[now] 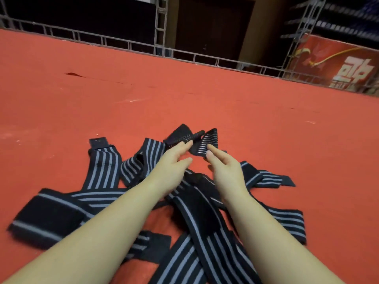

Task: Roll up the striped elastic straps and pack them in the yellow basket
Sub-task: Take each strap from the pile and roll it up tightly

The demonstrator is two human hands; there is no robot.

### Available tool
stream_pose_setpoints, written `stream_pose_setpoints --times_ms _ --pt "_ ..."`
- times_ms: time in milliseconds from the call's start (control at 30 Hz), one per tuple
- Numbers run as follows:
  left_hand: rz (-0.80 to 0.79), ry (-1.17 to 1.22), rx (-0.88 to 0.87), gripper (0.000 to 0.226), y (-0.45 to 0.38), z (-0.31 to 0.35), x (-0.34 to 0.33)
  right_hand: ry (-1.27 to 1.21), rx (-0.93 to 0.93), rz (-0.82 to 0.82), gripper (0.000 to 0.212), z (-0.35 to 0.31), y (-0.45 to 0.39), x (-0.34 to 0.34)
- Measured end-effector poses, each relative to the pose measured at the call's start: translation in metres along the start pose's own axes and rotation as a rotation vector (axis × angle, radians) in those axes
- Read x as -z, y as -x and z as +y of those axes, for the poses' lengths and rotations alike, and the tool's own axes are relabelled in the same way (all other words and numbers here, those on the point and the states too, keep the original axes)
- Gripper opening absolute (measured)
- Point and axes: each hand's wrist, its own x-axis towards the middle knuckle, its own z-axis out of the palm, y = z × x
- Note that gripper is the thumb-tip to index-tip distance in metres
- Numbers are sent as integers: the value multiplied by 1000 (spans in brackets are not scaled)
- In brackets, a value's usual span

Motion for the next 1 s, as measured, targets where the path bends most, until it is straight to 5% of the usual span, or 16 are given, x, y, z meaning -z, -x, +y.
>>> stream_pose_setpoints --times_ms 67,167,300,433,567,700,767,1000 --pt "-13 72 -102 47 32 37 4 -380 -168 43 16 -26 30 2" --pt "-90 184 -176 45 91 84 7 -724 -366 -107 37 -67 83 4" --pt "-172 143 -201 39 166 116 5 -836 -448 -230 56 -113 150 13" --pt "-216 291 -266 28 230 132 10 -789 -316 -136 22 -127 206 20" --pt "76 570 68 31 272 124 6 -844 -213 -16 18 -126 256 35" --pt "-193 968 550 62 299 114 2 -811 -258 -42 23 -112 304 51" --pt "-248 1156 590 67 309 113 -2 -843 -313 -71 21 -103 322 57" --pt "109 1426 558 34 325 92 -8 -873 -357 -65 16 -75 352 79"
